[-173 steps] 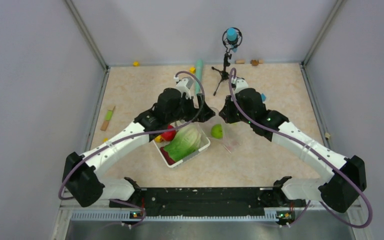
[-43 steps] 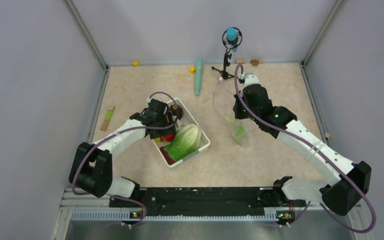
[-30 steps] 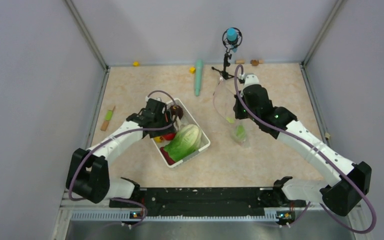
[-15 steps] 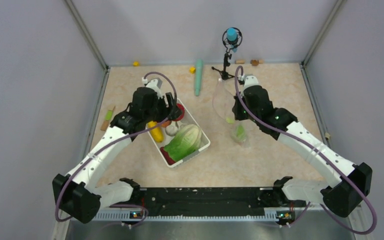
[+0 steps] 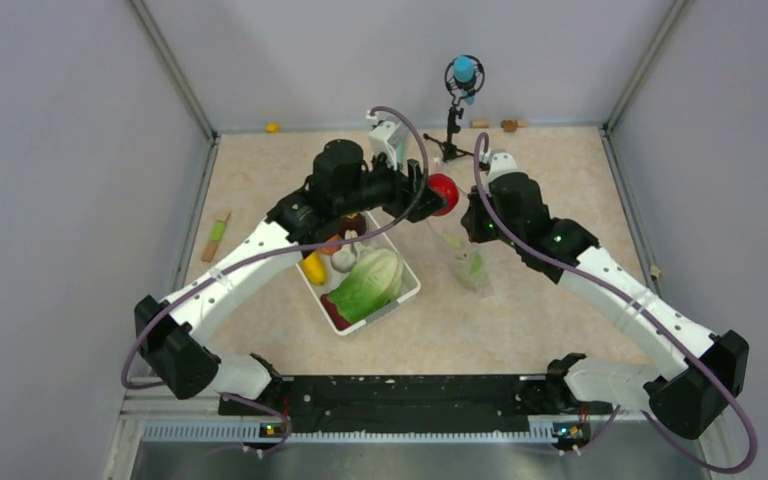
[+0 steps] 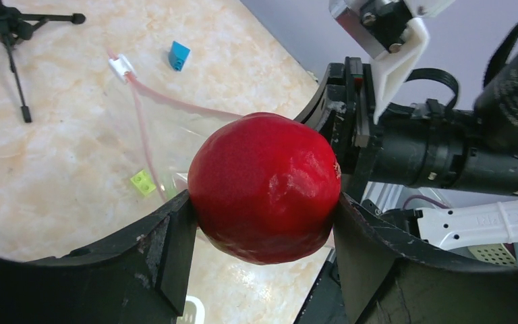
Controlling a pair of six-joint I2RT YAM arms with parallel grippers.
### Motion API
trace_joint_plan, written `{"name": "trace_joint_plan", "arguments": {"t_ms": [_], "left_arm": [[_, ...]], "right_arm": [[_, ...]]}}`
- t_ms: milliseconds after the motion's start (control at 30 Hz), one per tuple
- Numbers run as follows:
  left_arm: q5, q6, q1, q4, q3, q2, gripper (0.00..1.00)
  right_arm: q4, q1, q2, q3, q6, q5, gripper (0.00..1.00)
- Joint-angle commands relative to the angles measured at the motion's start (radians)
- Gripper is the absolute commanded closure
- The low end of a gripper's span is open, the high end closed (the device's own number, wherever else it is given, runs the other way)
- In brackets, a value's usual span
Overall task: Place the food in the zip-top bag and seal the zipper
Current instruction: Place the fake fruit in the zipper food storage bag.
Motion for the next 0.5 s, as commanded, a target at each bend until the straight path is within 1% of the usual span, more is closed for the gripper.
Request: {"name": "trace_joint_plan", "arguments": {"t_ms": [0, 133, 200, 267, 367, 400, 433, 467], "left_arm": [[0.037, 0.026, -0.019, 0.065, 0.076, 0.072, 0.84], [0.001, 0.037, -0.029, 0.017, 0.118, 0.126, 0.83], [-0.014, 0.04, -0.03, 0.007, 0.119, 0.138, 0.77], [-0.022, 0.041, -0.03, -0.003, 0.124, 0.144, 0.61], [-0.023, 0.044, -0.032, -0.006, 0.13, 0.143, 0.42], [-0.023, 0.043, -0.033, -0.006, 0.131, 0.143, 0.33], [-0.023, 0.042, -0.034, -0.006, 0.132, 0.142, 0.26], [-0.021, 0.042, -0.036, -0.006, 0.133, 0.143, 0.21]], "right_arm": [[0.051, -0.012, -0.024, 0.002, 0.008, -0.022, 1.0], [0.052, -0.012, -0.025, 0.002, 0.004, -0.017, 1.0], [0.052, -0.012, -0.026, 0.002, 0.004, -0.013, 1.0], [0.051, -0.012, -0.024, 0.004, 0.001, -0.013, 1.0], [0.051, -0.012, -0.02, 0.005, 0.001, -0.013, 1.0], [0.051, -0.013, -0.019, 0.004, 0.0, -0.014, 1.0], [0.051, -0.012, -0.018, 0.005, 0.0, -0.013, 1.0], [0.051, -0.012, -0.019, 0.006, 0.0, -0.013, 1.0]]}}
